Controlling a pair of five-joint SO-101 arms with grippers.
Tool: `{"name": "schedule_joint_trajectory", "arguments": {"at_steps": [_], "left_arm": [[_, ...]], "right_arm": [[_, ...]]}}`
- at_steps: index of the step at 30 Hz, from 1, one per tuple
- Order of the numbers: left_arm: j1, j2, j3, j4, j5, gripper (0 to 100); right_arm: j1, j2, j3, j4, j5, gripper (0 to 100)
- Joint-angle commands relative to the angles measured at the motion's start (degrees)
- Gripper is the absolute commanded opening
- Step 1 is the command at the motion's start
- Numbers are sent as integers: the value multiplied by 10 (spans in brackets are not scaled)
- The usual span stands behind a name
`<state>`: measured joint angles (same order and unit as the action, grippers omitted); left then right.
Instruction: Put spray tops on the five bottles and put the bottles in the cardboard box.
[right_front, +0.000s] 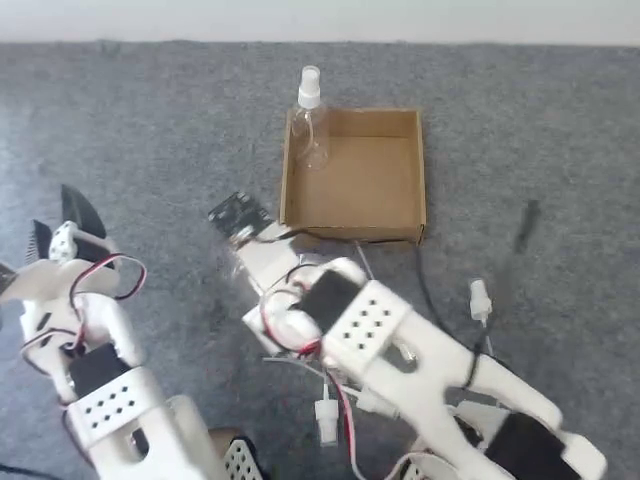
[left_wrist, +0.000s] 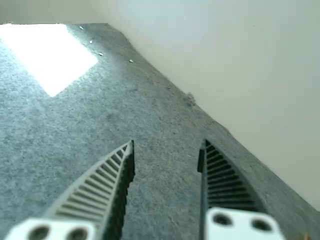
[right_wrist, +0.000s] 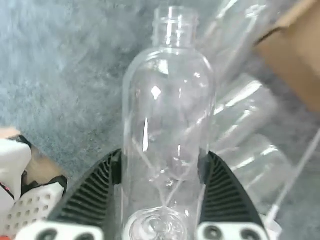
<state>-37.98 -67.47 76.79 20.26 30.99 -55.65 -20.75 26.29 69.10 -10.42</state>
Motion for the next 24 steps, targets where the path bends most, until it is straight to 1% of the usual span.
{"name": "schedule_joint_trajectory", "arguments": {"at_steps": [1,4,6,10,17,20,24], "left_arm": [[22,-11,-7,-18,4,196],[33,-11,-5,-18,3,196],[43,-11,-5,-18,1,196],[67,-11,-4,-17,-33,196],[82,-11,7,-19,-43,196],[83,-11,7,-19,-68,196],[83,-11,8,-19,-69,196]], "right_arm": [[28,-66,-35,19,29,69],[38,-85,-34,28,55,69],[47,-95,-34,29,57,69],[76,-116,-35,42,59,69],[121,-198,-37,81,62,69],[153,-238,-37,105,100,69],[190,-273,-37,131,125,69]]}}
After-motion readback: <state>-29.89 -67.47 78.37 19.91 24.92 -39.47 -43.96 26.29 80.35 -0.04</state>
